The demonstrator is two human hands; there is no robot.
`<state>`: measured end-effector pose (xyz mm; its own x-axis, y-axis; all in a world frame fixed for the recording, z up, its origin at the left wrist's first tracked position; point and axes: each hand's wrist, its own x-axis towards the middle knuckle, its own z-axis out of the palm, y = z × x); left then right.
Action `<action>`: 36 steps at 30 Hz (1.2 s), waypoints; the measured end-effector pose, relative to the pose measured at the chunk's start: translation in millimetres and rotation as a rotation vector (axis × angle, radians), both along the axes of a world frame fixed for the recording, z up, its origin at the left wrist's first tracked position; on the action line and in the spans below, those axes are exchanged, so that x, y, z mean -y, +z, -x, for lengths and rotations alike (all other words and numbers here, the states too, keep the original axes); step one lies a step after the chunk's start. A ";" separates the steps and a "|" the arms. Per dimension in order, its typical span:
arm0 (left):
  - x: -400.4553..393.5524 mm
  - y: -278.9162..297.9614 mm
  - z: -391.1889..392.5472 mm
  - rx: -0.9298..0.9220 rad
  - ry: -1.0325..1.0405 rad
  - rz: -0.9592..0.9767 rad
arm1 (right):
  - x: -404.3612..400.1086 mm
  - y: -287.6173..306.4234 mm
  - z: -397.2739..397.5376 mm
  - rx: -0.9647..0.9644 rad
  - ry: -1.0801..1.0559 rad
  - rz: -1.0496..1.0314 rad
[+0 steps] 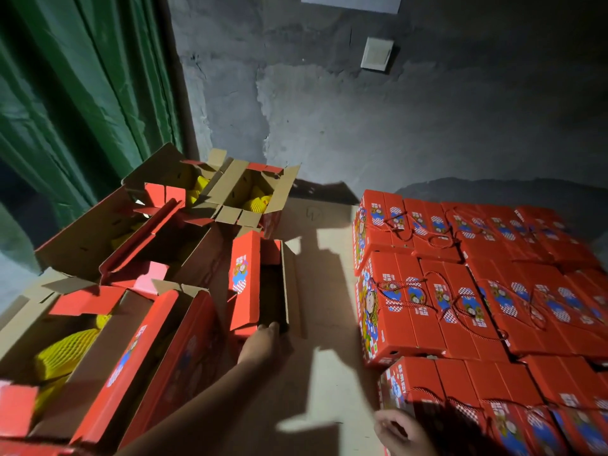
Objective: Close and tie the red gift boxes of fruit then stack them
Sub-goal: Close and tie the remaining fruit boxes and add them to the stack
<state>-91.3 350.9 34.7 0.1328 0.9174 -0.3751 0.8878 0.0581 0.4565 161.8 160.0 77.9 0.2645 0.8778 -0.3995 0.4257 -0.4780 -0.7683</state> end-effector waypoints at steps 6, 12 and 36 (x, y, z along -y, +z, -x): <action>94.3 2.8 -3.8 0.005 -0.080 0.046 | 26.1 11.0 10.5 -0.117 -0.071 -0.001; 194.8 5.8 19.6 0.120 -0.124 0.022 | 59.0 -8.3 13.9 -0.183 -0.189 -0.026; 322.3 12.9 111.7 -0.057 -0.341 -0.085 | 56.2 -31.3 61.8 0.074 0.037 0.030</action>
